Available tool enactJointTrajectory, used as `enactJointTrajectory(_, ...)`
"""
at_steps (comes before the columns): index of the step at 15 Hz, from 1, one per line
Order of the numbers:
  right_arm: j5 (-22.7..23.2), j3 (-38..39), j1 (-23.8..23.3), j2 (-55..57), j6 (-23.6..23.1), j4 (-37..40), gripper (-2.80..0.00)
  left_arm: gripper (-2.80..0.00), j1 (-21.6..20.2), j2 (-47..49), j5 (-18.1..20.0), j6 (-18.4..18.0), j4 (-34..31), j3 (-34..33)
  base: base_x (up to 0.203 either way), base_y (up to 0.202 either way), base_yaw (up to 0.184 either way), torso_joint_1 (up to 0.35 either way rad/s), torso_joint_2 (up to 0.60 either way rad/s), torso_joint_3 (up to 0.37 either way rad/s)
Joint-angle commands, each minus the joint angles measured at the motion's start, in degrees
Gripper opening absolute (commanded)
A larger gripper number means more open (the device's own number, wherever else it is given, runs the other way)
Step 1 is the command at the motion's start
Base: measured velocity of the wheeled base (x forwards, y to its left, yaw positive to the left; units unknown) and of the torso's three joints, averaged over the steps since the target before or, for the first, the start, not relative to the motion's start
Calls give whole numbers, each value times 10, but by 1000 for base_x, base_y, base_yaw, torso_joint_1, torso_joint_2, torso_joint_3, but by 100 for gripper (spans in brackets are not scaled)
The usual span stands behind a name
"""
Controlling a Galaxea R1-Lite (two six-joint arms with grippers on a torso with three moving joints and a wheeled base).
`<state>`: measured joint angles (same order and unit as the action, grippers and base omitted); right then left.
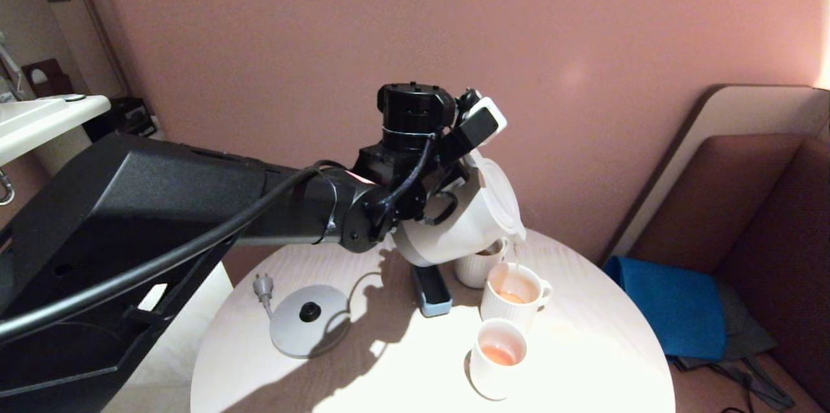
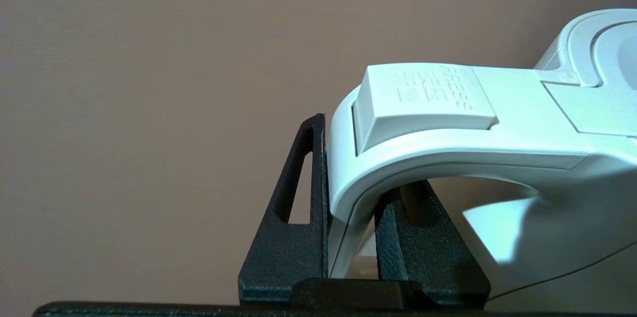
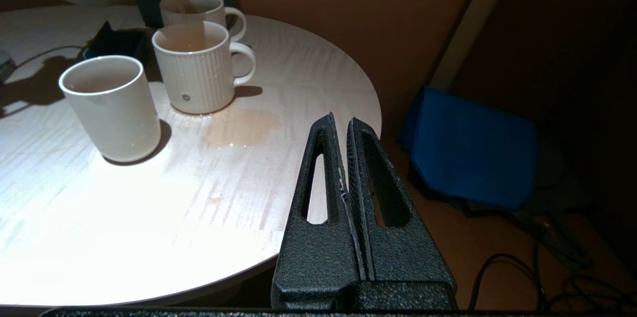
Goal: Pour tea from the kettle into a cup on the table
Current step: Pour water into another cup
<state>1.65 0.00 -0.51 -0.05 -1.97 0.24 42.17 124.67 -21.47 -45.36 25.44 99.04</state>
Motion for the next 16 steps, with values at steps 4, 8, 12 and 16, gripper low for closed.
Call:
enactJointTrajectory(4,0,0,0,0,0,0,-280,-280,0,20,-2,-24,0,28,0,0,0,0,0,0)
enactJointTrajectory(8,0,0,0,0,0,0,-280,-280,0,21,-2,-34,1,29,0,0,0,0,0,0)
enactJointTrajectory(12,0,0,0,0,0,0,-280,-280,0,21,-2,-46,3,29,0,0,0,0,0,0)
enactJointTrajectory(16,0,0,0,0,0,0,-280,-280,0,20,-2,-53,4,29,0,0,0,0,0,0)
